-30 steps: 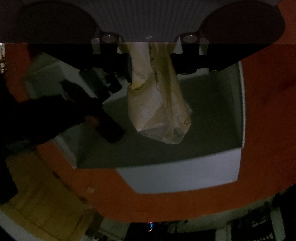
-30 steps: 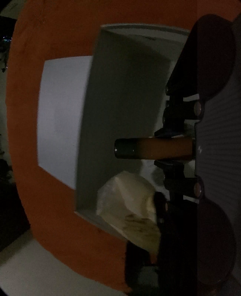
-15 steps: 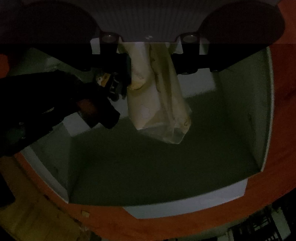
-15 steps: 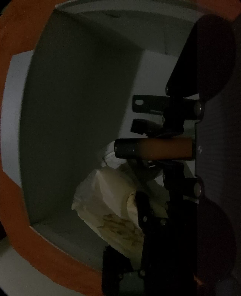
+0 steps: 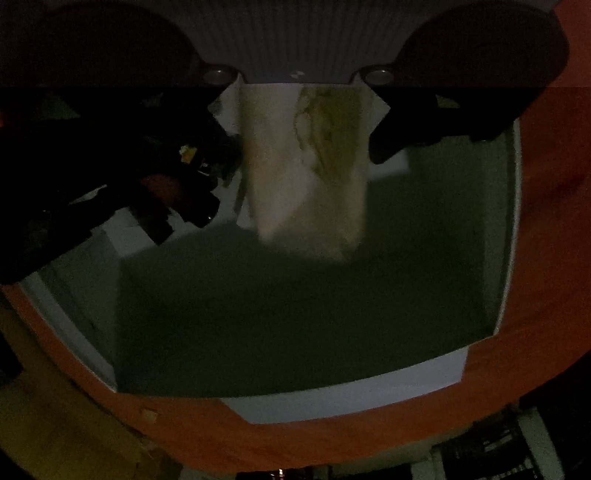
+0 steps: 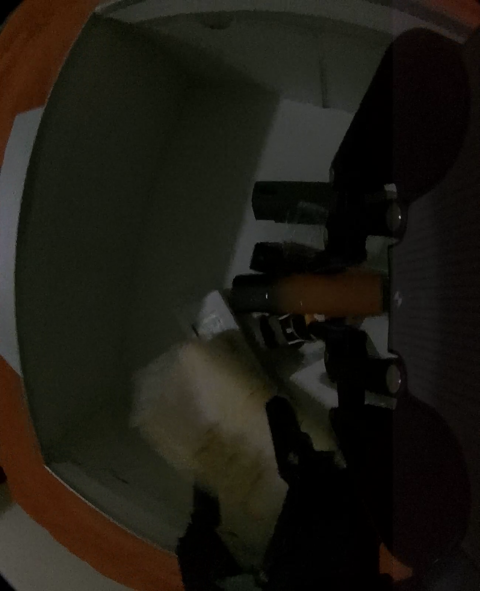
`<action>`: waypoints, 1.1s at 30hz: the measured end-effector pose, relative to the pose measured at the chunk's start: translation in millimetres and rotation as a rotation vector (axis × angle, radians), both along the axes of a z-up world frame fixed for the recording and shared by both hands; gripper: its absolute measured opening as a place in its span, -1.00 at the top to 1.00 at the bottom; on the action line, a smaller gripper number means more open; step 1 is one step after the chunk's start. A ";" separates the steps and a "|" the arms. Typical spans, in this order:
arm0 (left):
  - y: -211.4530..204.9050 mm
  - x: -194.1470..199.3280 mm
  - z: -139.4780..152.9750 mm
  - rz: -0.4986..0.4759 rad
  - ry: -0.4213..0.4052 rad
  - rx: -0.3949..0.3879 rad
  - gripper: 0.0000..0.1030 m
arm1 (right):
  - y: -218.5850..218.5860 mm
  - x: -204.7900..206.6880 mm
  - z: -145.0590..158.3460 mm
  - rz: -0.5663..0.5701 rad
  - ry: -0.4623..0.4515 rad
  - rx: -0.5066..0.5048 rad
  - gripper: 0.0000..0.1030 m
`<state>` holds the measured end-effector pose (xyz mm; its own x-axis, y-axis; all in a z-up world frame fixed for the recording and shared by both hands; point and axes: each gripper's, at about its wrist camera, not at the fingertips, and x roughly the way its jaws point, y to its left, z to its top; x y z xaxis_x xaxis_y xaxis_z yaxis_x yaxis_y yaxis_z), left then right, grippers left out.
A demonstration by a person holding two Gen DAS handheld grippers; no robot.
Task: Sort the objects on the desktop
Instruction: 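Lower the cylinder and paper bag onto the box floor and open both tools, then withdraw both tools from the box toward the white lid sheet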
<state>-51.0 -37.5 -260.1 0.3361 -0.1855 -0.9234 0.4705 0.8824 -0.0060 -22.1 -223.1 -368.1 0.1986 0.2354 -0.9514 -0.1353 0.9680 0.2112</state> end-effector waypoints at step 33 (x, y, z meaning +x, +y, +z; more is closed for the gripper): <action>28.4 73.6 109.6 0.010 -0.122 -0.077 -0.99 | -42.5 44.1 130.0 -0.002 -0.387 0.166 -1.00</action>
